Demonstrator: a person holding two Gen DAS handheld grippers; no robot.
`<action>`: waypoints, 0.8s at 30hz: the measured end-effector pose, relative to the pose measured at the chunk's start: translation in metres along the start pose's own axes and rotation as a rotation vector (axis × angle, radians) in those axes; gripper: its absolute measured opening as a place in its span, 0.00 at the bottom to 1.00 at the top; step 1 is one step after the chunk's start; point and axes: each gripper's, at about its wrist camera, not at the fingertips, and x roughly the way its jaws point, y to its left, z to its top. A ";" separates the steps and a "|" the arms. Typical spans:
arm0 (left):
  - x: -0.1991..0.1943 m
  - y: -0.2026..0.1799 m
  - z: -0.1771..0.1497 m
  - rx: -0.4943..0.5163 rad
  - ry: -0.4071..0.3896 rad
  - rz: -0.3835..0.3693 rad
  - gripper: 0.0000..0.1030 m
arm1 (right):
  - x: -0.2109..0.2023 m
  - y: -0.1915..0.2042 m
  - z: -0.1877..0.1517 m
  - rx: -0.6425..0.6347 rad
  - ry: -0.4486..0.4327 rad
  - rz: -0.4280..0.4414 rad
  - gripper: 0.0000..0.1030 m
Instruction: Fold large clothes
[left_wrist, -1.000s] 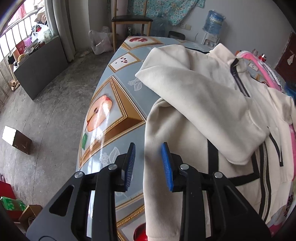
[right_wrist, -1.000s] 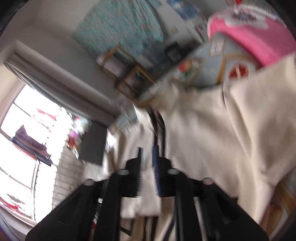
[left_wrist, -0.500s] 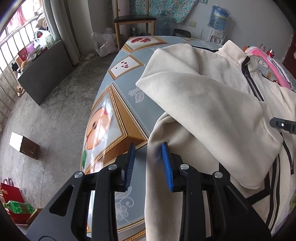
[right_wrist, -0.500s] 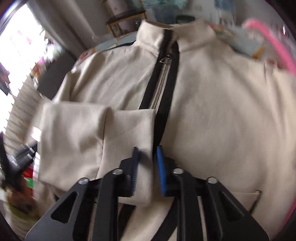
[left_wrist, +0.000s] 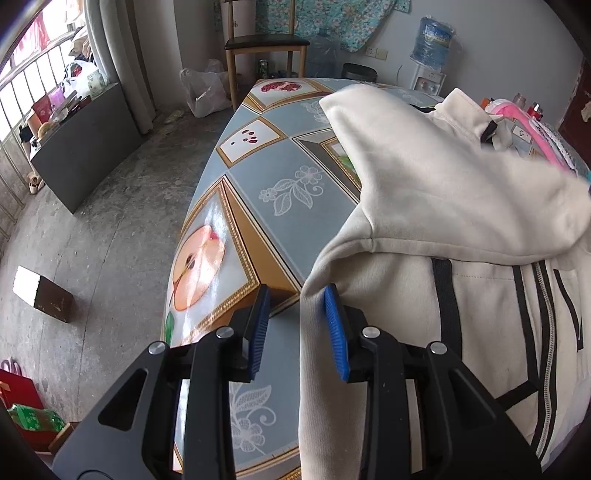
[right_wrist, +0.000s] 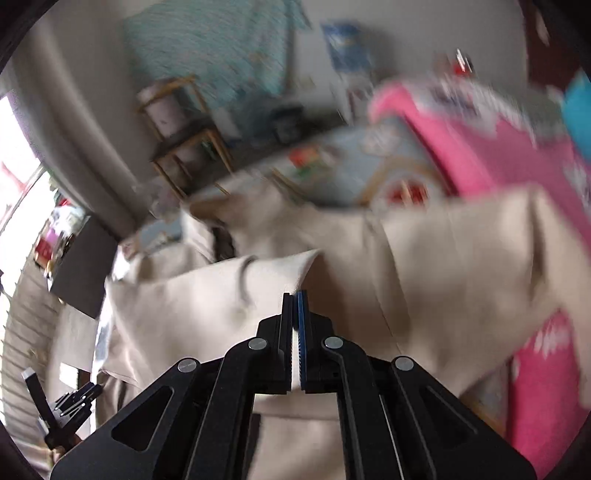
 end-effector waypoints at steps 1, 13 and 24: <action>0.001 -0.002 0.001 0.005 0.002 0.003 0.29 | 0.010 -0.009 -0.005 0.021 0.035 0.002 0.03; -0.019 -0.008 0.015 0.043 -0.086 -0.008 0.02 | -0.013 -0.013 0.003 0.098 0.008 0.165 0.03; -0.001 0.015 0.007 -0.077 -0.012 -0.064 0.02 | 0.025 -0.049 -0.022 0.079 0.077 -0.050 0.06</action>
